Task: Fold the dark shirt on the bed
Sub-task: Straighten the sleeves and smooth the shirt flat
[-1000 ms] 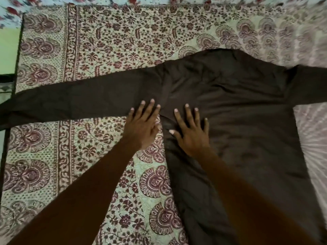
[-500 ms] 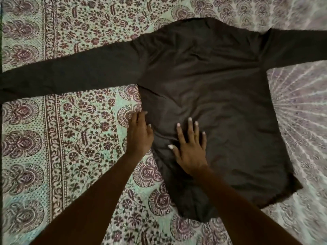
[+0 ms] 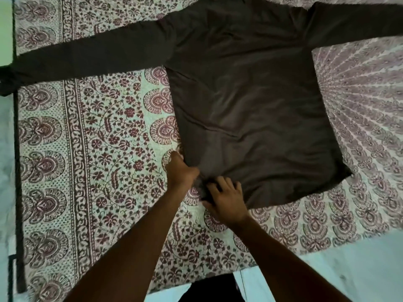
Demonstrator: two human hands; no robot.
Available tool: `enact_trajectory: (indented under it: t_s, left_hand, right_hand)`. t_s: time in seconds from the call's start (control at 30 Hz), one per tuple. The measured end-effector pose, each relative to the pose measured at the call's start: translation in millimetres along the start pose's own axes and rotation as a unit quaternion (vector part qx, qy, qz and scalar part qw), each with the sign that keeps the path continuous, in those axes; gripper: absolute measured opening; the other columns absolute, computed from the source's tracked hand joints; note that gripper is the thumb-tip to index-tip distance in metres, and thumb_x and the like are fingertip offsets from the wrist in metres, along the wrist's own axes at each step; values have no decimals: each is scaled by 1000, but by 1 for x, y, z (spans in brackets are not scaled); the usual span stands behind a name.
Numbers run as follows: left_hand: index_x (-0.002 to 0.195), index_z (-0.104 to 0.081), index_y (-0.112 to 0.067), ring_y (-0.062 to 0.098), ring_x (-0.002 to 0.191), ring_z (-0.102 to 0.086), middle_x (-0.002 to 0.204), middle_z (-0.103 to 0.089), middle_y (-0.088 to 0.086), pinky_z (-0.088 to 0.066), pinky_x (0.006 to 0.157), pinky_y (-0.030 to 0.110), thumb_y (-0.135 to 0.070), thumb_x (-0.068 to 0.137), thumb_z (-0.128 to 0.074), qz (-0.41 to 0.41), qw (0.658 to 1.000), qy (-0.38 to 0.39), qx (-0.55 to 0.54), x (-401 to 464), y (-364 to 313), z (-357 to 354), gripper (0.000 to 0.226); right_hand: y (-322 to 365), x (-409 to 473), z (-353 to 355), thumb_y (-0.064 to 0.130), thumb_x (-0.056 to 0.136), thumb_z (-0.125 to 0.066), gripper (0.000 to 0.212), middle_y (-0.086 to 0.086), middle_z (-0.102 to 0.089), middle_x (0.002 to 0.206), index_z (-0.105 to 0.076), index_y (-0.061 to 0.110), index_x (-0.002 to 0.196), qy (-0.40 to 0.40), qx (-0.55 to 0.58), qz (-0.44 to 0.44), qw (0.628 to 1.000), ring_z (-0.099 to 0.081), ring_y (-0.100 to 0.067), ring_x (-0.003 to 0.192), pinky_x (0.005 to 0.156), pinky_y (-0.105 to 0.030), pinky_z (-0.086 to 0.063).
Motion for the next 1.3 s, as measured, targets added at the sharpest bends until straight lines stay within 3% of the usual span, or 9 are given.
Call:
enact_trajectory:
  t_s: [0.23,0.33,0.43,0.63,0.77,0.93,1.03,1.13,1.3]
  left_hand:
    - [125,-42,-8,23,76,-58,101,-60,8,-40,63,24,-1,89,-61,-5,1000,-27,7,-43,33,2,41]
    - [113,-51,-13,13,65,-53,88,-60,1,-38,46,9,3,88,-56,-65,997,-35,15,-52,29,-2,30]
    - [90,-62,-9,14,67,-55,83,-65,3,-33,52,8,-8,80,-74,-59,997,-26,37,-58,38,-12,15]
    - [81,-65,-19,33,78,-72,90,-72,7,-62,75,47,5,75,-63,47,997,-36,-51,-55,82,-26,25]
    - [88,-68,-18,34,77,-73,87,-70,8,-62,75,49,7,76,-67,75,993,-37,-83,-57,91,-27,28]
    - [91,-68,-10,32,95,-64,106,-68,15,-47,84,29,3,77,-68,-12,998,-42,50,-75,70,-22,19]
    - [91,-64,-13,37,114,-46,123,-45,17,-45,86,41,-13,74,-73,-4,977,-94,193,-91,56,-12,19]
    - [110,-66,-19,34,126,-41,138,-41,13,-40,99,51,-20,77,-71,-182,931,-154,276,-86,6,-15,33]
    - [160,-9,-24,23,155,-9,169,2,-3,-25,118,55,-56,95,-48,-298,867,11,399,-32,6,-66,83]
  right_hand:
    - [-10,-54,4,37,90,-61,33,-13,-61,111,-65,15,114,-74,86,-55,992,-58,-32,93,74,-41,-52]
    - [-56,-77,3,37,86,-66,45,-15,-55,124,-62,18,127,-72,77,-155,982,-51,-35,102,82,-45,-51]
    - [-51,-83,-3,40,82,-68,50,-15,-52,132,-61,22,128,-14,31,-62,997,-51,-37,108,83,-45,-49]
    - [-85,-90,3,22,74,-75,44,-17,-53,119,-59,18,114,3,-38,-96,995,-52,-37,102,81,-48,-47]
    - [-82,-98,9,18,75,-53,33,-15,-59,106,-59,13,106,-12,-53,-44,998,-60,-36,94,80,-51,-47]
    - [-79,-111,-8,17,72,-68,44,-16,-59,118,-61,14,115,60,-36,-14,997,-60,-38,104,87,-54,-48]
    - [-86,-103,22,35,81,-53,34,-11,-55,113,-59,17,109,-11,-10,-39,999,-54,-32,100,84,-46,-43]
    - [-92,-69,54,36,89,-45,36,-12,-52,119,-58,15,115,-95,1,-61,994,-52,-31,105,84,-43,-42]
    - [-114,23,47,51,97,-46,71,-14,-14,166,-28,17,156,-51,2,-90,995,-16,-36,152,112,-58,-31]
Point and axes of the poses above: each hand's wrist, its own x-axis towards the middle knuckle, its own z-axis out of the back of the hand, y = z × x, the point moved 10 cm from there along x, towards the middle knuckle
